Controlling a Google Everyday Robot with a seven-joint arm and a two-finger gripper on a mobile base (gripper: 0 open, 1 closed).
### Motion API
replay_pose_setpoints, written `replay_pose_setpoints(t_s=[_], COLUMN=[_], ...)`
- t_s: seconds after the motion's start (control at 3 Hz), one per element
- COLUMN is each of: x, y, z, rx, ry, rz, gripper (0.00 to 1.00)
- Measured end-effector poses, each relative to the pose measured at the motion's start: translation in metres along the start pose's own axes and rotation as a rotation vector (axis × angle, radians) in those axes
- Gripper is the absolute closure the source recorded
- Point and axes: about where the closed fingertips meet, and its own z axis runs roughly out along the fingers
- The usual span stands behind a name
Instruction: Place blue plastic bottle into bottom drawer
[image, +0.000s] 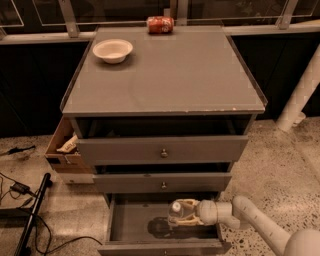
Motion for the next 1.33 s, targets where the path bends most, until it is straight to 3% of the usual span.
replay_pose_setpoints(t_s=[0.67, 1.33], x=[0.044, 0.094], y=[-0.013, -0.018], z=[-0.002, -0.004], rx=[0.012, 0.036], ry=[0.001, -0.051], rz=[0.010, 0.057], gripper=[1.00, 1.00])
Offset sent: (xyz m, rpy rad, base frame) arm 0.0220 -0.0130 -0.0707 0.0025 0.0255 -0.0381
